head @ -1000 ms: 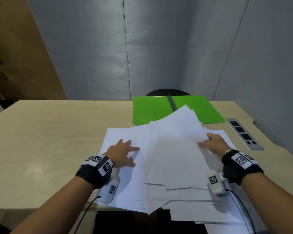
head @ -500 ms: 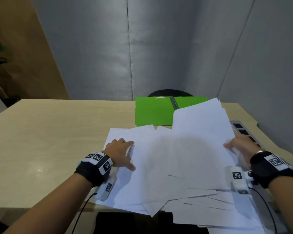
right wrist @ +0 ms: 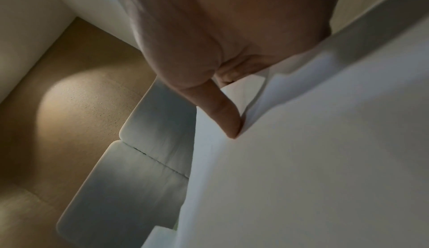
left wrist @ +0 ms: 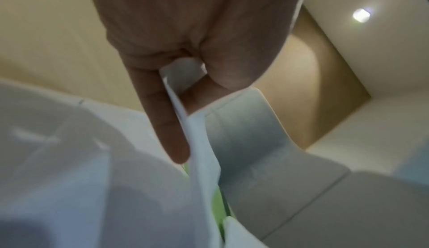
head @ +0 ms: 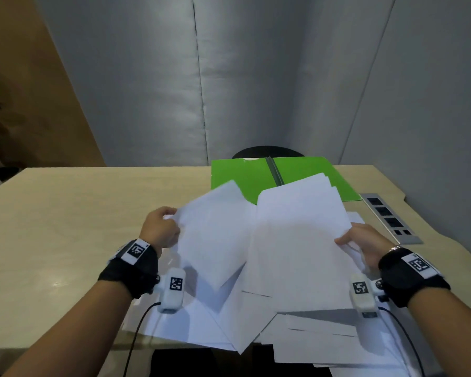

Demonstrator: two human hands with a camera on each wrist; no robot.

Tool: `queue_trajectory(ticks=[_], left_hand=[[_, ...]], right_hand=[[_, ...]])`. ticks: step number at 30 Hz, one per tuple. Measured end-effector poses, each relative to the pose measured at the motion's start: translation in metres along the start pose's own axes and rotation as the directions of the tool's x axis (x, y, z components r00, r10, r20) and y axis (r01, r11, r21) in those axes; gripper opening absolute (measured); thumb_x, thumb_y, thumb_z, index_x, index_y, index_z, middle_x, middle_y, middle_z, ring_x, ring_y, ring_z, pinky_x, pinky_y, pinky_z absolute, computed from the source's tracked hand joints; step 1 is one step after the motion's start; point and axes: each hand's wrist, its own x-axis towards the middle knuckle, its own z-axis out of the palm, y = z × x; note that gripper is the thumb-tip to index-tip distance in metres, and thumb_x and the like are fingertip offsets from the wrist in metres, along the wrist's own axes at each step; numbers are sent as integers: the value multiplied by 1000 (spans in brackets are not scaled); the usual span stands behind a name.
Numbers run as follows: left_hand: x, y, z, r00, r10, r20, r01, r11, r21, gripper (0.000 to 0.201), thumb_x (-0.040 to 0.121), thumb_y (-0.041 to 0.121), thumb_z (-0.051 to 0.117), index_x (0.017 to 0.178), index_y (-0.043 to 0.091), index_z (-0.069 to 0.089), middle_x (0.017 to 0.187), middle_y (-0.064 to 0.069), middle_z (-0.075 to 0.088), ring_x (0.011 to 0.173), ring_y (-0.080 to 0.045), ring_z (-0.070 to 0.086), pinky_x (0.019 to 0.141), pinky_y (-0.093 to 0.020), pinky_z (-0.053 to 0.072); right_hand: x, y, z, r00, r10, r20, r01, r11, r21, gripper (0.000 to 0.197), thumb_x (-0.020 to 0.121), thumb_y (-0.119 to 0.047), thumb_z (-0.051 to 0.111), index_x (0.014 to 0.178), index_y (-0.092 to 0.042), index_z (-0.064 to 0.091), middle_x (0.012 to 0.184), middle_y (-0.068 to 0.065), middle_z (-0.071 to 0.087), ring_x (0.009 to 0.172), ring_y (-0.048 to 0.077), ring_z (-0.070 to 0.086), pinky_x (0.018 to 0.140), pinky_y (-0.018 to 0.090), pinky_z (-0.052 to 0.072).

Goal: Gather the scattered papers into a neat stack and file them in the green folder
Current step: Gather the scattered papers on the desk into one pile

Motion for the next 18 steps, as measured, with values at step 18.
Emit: queue_trajectory(ticks=[18], left_hand=[[-82, -11, 35, 910, -228, 345, 223, 973, 55, 41, 90, -8, 48, 125, 9, 37, 74, -15, 56, 36, -23, 59, 37, -30, 53]], right_hand=[[-36, 13, 35, 984, 139, 110, -118, 977, -176, 48, 82, 18, 57, 129, 14, 48, 106, 6, 55, 77, 28, 58, 80, 42, 53]])
